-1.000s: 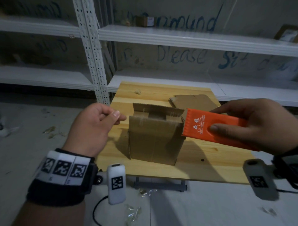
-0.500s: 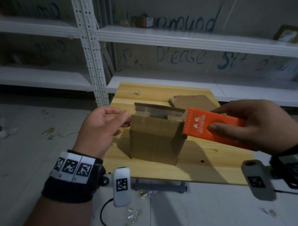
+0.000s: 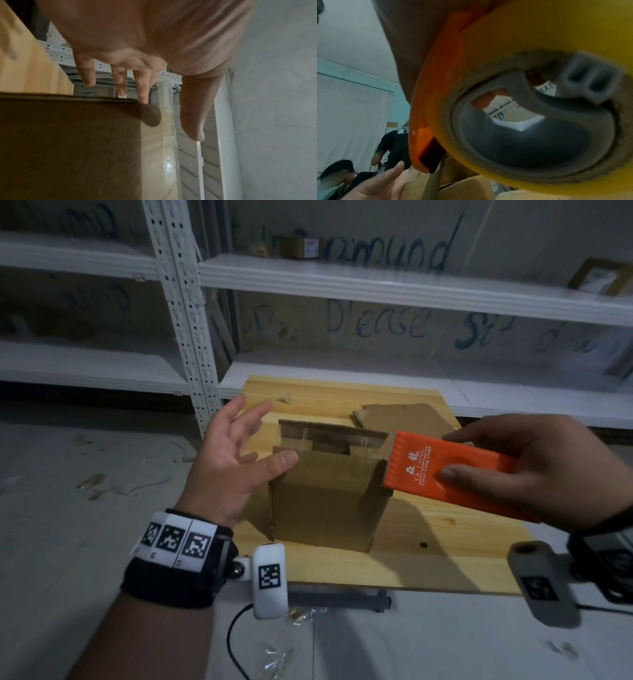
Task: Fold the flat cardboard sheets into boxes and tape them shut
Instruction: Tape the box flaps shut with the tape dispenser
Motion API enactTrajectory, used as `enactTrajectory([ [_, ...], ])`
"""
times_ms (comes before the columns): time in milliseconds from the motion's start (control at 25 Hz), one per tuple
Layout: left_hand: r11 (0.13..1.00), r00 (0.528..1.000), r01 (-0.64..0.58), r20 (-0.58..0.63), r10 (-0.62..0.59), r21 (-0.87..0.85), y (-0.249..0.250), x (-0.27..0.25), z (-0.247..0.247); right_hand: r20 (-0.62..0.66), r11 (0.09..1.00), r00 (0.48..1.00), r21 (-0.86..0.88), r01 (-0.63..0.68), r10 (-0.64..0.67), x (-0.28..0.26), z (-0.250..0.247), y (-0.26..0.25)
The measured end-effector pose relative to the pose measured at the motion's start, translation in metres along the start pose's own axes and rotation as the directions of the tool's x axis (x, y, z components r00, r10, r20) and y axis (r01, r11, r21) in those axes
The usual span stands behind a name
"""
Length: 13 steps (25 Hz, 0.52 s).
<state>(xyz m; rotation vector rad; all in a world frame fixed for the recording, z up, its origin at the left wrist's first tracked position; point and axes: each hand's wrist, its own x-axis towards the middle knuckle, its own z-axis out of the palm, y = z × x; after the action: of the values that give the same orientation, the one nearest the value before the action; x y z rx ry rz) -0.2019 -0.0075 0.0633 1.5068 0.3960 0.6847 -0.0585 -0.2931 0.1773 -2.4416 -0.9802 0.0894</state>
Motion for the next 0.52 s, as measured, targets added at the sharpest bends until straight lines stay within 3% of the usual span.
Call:
enactTrajectory([
  [120,1.000,0.998,-0.015,0.055,0.016,-0.006,-0.003,0.003,0.005,-0.009,1.000,1.000,-0.019,0.000,0.000,0.002,-0.001,0.005],
  [520,0.986,0.999,-0.040,0.005,0.040,0.161,-0.015,0.006,0.006,0.030,1.000,1.000,-0.027,0.008,-0.007,0.008,0.000,0.014],
])
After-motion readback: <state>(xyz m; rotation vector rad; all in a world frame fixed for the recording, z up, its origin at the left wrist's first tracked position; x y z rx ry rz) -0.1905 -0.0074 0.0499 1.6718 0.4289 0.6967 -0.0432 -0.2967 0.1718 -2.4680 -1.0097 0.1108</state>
